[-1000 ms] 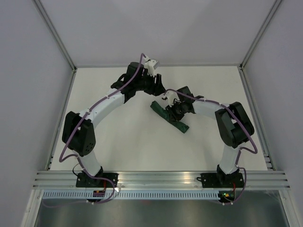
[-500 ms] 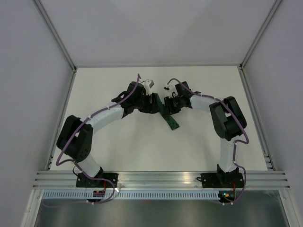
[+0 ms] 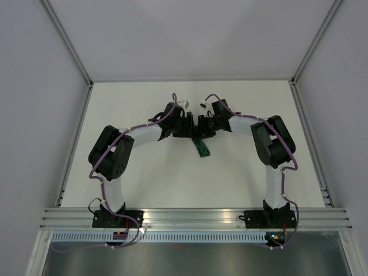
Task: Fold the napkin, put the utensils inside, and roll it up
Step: Roll the napkin with the utensil
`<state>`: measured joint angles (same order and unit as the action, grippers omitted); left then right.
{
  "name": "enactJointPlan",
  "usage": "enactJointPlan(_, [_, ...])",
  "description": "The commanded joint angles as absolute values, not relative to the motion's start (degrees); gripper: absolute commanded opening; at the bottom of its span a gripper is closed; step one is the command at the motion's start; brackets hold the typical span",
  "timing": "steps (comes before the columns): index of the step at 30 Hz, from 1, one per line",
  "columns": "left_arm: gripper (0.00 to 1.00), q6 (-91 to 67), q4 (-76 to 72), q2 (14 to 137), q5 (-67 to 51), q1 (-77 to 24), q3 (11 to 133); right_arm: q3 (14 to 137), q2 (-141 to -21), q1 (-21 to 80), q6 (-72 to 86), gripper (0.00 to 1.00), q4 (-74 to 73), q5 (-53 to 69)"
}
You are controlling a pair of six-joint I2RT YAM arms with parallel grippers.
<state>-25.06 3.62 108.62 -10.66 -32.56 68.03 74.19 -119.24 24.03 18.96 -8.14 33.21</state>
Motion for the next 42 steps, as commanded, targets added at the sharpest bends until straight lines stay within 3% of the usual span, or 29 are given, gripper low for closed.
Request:
enactJointPlan(1, [0.61,-29.0,0.4,110.1,-6.4,-32.5,71.5,72.9,-123.9,24.3,22.4,0.33,-12.3,30.1])
enactJointPlan(29, [0.61,-34.1,1.3,119.1,2.9,-32.2,79.2,72.2,-124.5,23.7,28.0,0.36,-7.4,35.9])
enactJointPlan(42, [0.61,-33.7,5.2,121.8,2.2,-32.1,83.9,72.9,-123.4,22.9,27.4,0.45,-9.0,36.9])
